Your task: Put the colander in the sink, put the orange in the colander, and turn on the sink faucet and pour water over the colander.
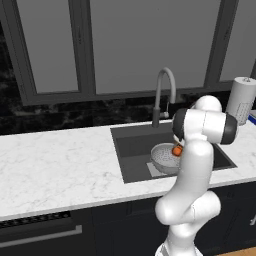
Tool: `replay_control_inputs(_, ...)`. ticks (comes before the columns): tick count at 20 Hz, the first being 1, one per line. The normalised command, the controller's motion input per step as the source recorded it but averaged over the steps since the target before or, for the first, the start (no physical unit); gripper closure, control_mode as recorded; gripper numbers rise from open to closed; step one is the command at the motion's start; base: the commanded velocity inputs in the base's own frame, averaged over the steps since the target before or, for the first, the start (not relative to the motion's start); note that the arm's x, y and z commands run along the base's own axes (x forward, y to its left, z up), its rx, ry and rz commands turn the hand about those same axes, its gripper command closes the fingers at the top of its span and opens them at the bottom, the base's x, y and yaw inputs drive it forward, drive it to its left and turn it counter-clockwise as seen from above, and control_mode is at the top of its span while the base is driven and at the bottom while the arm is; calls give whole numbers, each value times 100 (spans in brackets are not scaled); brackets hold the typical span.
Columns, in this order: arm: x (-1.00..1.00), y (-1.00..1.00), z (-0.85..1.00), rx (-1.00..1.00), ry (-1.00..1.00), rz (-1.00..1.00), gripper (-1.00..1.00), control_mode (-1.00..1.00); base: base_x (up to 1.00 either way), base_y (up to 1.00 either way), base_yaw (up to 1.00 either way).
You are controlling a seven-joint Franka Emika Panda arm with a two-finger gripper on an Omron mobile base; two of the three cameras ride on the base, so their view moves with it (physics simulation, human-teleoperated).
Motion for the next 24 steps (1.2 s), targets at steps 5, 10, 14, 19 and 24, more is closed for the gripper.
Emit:
replay_control_inputs(5, 14, 2, -1, -11, -1, -4, 100, -100, 0, 0, 0)
replay_control_inputs(10, 6, 14, -25, -16, -1, -7, 100, -100, 0, 0, 0)
replay_control_inputs(14, 7, 6, -36, -6, 0, -5, 100, -100, 0, 0, 0)
replay_control_inputs(19, 12, 0, -32, 0, 0, -3, 100, -100, 0, 0, 0)
replay_control_inputs(24, 15, 0, -32, 0, -1, -2, 100, -100, 0, 0, 0)
